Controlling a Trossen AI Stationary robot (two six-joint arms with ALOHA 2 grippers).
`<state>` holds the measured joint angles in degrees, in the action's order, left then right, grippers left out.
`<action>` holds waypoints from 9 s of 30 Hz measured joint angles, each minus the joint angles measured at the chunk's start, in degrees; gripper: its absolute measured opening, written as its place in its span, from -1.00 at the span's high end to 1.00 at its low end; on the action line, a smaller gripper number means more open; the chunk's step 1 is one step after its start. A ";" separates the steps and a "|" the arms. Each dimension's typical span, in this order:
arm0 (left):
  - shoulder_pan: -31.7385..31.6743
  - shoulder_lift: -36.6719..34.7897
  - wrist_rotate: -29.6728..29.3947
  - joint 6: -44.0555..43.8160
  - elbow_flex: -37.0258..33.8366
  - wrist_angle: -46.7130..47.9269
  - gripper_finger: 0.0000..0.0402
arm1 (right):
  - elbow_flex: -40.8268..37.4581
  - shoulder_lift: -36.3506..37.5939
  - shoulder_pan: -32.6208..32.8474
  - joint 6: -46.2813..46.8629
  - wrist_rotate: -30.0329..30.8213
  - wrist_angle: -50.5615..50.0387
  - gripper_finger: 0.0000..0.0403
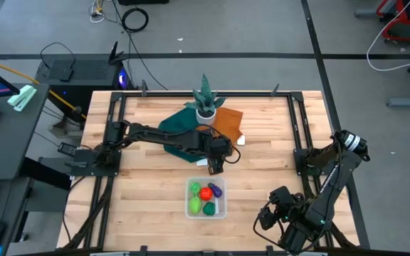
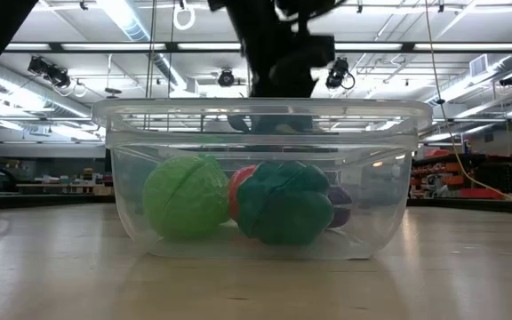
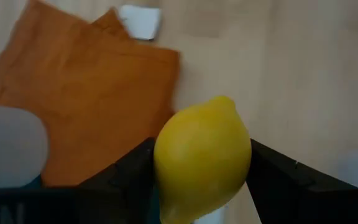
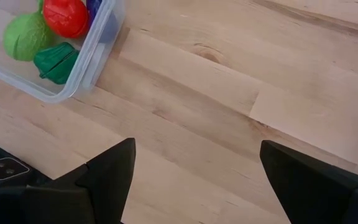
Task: Pick and placing Produce into tupperware
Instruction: Put the yellow lemon into the transparent bin, then return to Home Position
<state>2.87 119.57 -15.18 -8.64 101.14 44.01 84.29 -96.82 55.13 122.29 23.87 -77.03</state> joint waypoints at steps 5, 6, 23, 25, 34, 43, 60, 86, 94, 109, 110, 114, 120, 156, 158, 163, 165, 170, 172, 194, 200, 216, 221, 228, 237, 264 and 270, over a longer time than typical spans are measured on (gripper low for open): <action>2.57 -0.08 2.82 -0.73 6.45 6.64 -0.08 | 0.00 0.00 0.00 -0.56 0.02 0.00 -0.53; 3.05 -0.09 3.59 -1.21 7.54 8.04 -0.08 | 0.00 0.00 0.00 -0.56 0.03 0.00 -0.53; 13.35 -0.11 12.68 -10.98 10.94 15.04 -0.08 | 0.00 0.00 0.00 -0.65 0.07 0.04 -0.53; 14.48 -0.11 12.85 -12.07 10.93 15.17 -0.08 | 0.00 0.00 0.00 -0.86 0.08 0.04 -0.53; 17.25 1.31 11.64 -16.11 10.91 14.91 -0.08 | 0.00 0.00 0.00 -0.84 1.57 1.07 -0.53; 16.90 4.73 10.98 -17.79 10.93 13.53 -0.08 | 0.02 0.02 0.11 -0.94 1.74 2.12 -0.53; 14.88 8.83 12.11 -27.95 10.93 15.74 -0.10 | 0.02 0.02 0.20 -5.31 2.15 4.57 -0.53; 16.09 8.81 16.37 -34.26 10.93 9.87 -0.12 | 0.02 0.02 0.20 -8.51 3.35 4.96 -0.53; 16.11 9.51 15.41 -34.18 10.94 9.93 -0.14 | 0.02 0.02 0.20 -8.51 3.48 4.97 -0.53; 16.39 11.65 13.49 -33.57 10.91 9.03 -0.35 | 0.02 0.00 0.17 -8.47 3.94 5.97 -0.53; 16.39 11.65 13.49 -33.57 10.91 8.99 -0.36 | 0.02 0.00 0.17 -8.47 3.96 5.97 -0.53; 16.39 11.65 13.49 -33.57 10.91 8.95 -0.40 | 0.02 0.01 0.17 -8.47 3.97 5.99 -0.53; 16.63 10.82 13.30 -32.64 12.06 8.91 -0.38 | 0.02 0.00 0.17 -8.47 4.38 5.99 -0.53; 12.71 -11.93 6.67 -12.60 2.02 -22.64 0.96 | 0.02 0.01 11.28 6.72 7.36 -6.25 -0.53; 11.87 -14.84 8.80 -12.14 -5.69 -30.98 0.94 | 0.02 0.01 11.06 6.72 7.50 -6.33 -0.53; 10.97 -23.83 11.19 -13.27 -26.06 -51.10 0.87 | 0.02 0.00 9.90 6.68 7.79 -6.54 -0.53; 10.87 -27.98 11.46 -13.31 -33.84 -57.42 0.89 | 0.02 0.01 9.19 6.65 7.90 -6.56 -0.53; 10.97 -39.59 11.29 -12.60 -50.04 -70.33 0.97 | 0.02 0.01 7.21 6.21 9.60 -6.31 -0.53; 10.83 -44.72 10.97 -11.84 -55.88 -72.68 0.95 | 0.02 0.02 6.10 5.93 10.38 -6.02 -0.53; -1.65 -83.59 16.57 -7.45 -84.81 -71.11 0.95 | 0.00 0.00 -10.70 -13.00 9.97 3.59 -0.53; -4.76 -88.40 19.12 -7.22 -87.58 -70.78 0.95 | 0.01 0.00 -13.72 -17.62 7.75 5.88 -0.53; -7.70 -99.60 3.65 -2.90 -92.37 -68.12 0.96 | 0.00 0.00 -14.51 -19.49 4.70 6.62 -0.53; -7.14 -100.72 -1.28 0.11 -92.58 -68.26 0.89 | 0.00 0.00 -14.49 -19.45 4.43 6.98 -0.53; -5.46 -102.20 0.76 0.33 -95.50 -71.76 0.97 | 0.00 0.00 -14.49 -19.29 3.71 7.30 -0.53; -3.19 -106.16 -1.02 2.68 -97.55 -73.55 0.96 | 0.00 0.00 -14.47 -19.04 2.96 8.14 -0.53; -3.22 -119.40 -0.27 2.91 -99.85 -62.85 0.95 | 0.00 0.00 -14.47 -17.39 2.81 8.99 -0.53; -3.23 -119.32 3.34 3.17 -100.63 -65.13 0.93 | 0.00 0.00 -14.47 -17.17 2.52 9.14 -0.53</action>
<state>-0.36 0.25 -11.84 -5.48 0.51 -21.12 84.29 -96.82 40.66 105.12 26.39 -67.90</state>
